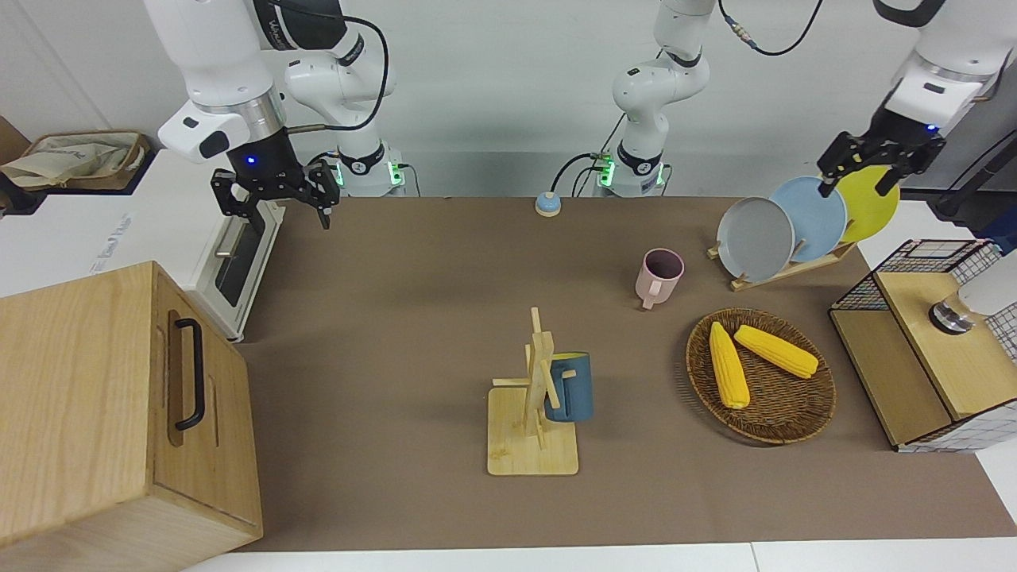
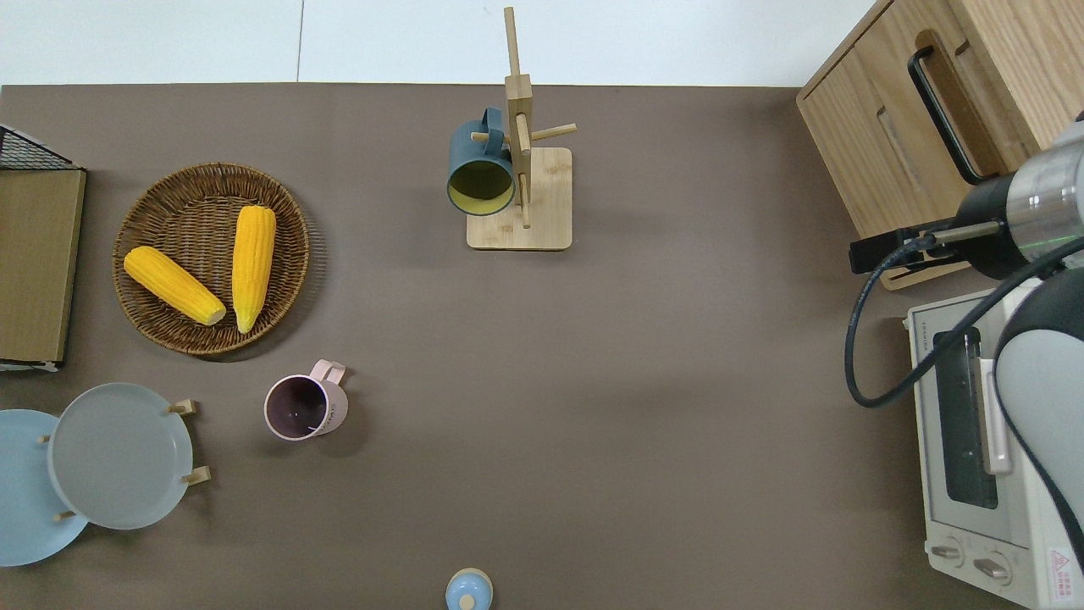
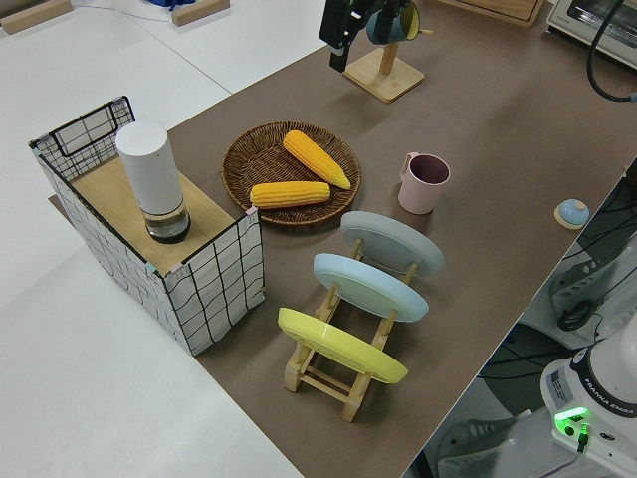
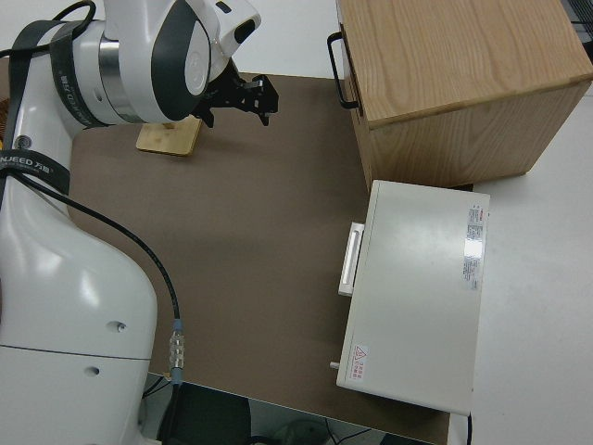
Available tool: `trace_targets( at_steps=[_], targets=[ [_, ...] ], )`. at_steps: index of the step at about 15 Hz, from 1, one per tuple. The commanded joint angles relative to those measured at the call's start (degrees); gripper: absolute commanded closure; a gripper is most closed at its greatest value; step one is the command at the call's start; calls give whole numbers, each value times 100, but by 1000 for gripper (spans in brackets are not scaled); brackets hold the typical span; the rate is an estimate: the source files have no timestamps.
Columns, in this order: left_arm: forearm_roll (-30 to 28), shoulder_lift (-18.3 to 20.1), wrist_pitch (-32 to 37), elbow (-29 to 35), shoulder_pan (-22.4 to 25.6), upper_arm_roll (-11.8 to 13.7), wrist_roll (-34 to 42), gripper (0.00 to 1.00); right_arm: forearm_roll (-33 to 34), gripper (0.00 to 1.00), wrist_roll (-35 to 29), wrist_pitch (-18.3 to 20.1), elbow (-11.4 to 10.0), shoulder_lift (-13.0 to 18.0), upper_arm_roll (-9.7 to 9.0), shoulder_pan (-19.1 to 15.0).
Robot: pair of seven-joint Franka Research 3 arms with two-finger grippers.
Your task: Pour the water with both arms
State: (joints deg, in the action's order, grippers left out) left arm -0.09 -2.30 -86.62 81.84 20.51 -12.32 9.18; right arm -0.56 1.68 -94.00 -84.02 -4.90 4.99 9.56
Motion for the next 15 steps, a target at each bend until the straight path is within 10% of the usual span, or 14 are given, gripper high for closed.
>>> trace_targets(
  at_steps=[1, 7, 15],
  targets=[
    [70, 63, 110, 25, -56, -612, -766, 0, -85, 9, 52, 84, 17, 33, 2, -7],
    [149, 63, 110, 33, -64, -1448, -1216, 0, -85, 9, 52, 84, 17, 33, 10, -7],
    [140, 11, 110, 95, -73, -1634, -1269, 0, -85, 9, 52, 84, 17, 33, 10, -16]
  ],
)
